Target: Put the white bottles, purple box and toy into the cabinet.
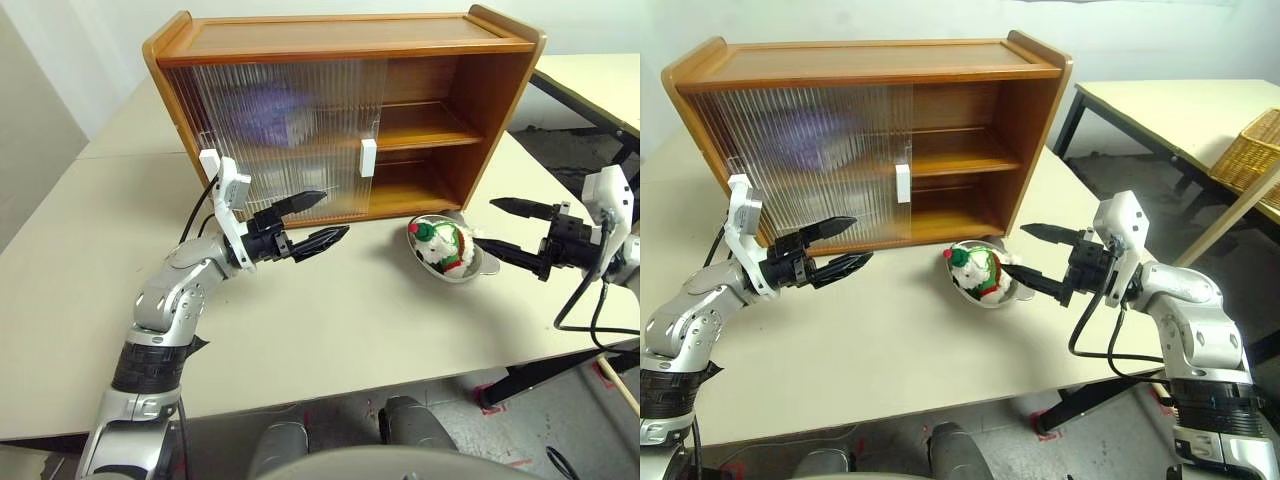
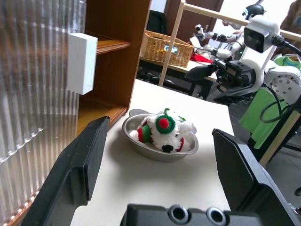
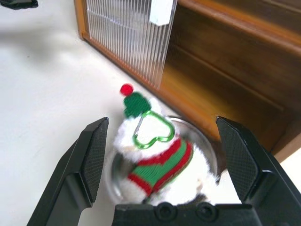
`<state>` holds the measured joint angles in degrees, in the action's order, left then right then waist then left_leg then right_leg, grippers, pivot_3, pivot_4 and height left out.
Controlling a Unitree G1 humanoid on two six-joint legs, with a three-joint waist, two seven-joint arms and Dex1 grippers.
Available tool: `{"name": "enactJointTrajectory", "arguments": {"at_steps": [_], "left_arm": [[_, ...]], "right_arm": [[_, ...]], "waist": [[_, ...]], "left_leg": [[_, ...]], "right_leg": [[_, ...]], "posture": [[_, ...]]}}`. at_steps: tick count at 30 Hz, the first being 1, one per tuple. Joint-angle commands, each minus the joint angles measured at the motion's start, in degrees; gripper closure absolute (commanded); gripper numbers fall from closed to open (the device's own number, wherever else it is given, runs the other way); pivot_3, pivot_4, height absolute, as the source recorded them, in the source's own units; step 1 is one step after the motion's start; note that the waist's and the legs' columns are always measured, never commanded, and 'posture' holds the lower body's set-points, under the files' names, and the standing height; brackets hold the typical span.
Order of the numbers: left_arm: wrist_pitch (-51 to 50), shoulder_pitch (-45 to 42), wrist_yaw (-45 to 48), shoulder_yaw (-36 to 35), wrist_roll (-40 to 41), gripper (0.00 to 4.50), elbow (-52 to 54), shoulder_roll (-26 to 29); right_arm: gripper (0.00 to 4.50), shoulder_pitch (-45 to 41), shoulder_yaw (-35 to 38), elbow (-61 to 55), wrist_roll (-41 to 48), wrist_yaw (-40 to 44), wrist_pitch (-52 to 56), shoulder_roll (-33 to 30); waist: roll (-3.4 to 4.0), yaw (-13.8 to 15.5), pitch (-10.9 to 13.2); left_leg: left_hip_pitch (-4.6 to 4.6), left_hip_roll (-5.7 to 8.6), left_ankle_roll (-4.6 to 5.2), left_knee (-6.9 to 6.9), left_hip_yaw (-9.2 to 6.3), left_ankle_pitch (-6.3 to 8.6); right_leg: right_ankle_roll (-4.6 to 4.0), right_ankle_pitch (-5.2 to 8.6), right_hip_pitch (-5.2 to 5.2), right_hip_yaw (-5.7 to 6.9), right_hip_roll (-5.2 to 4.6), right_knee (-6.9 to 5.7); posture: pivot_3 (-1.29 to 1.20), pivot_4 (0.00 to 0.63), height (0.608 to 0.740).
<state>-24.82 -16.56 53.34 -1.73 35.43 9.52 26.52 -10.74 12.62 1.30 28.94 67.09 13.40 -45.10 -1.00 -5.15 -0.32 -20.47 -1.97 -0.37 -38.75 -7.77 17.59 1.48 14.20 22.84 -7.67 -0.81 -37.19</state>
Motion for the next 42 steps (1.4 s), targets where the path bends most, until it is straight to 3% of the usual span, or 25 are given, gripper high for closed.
{"name": "enactJointTrajectory", "arguments": {"at_steps": [1, 18, 42], "left_arm": [[0.19, -0.34, 0.10, 0.46, -0.63, 0.00, -0.45, -0.01], [-0.26, 0.02, -0.89, -0.41, -0.21, 0.00, 0.81, 0.91], [-0.56, 0.21, -2.24, -0.57, 0.24, 0.00, 2.13, 0.85]], "right_arm": [[0.02, 1.21, -0.55, -0.76, -0.41, 0.05, -1.15, 0.75], [0.02, -0.73, -5.84, 11.64, -6.54, 1.81, -11.86, 6.24], [0.02, -3.90, -9.47, 14.39, -8.38, 1.64, -12.98, 8.64]], "waist": [[0.00, -0.19, 0.00], [0.00, -0.04, 0.00], [0.01, 0.73, -0.01]], "left_leg": [[0.00, 0.00, 0.00, 0.00, 0.00, 0.00], [0.02, 0.00, 0.03, 0.00, 0.00, 0.00], [0.07, 0.00, 0.01, 0.00, 0.00, 0.00]], "right_leg": [[0.02, 0.01, 0.00, 0.00, 0.00, 0.00], [-0.34, -0.21, -0.02, -0.02, 0.00, 0.00], [-0.43, -0.27, -0.10, -0.02, 0.00, -0.01]], "posture": [[-0.21, 0.000, 0.740], [-0.17, 0.000, 0.740], [-0.15, 0.000, 0.740]]}}
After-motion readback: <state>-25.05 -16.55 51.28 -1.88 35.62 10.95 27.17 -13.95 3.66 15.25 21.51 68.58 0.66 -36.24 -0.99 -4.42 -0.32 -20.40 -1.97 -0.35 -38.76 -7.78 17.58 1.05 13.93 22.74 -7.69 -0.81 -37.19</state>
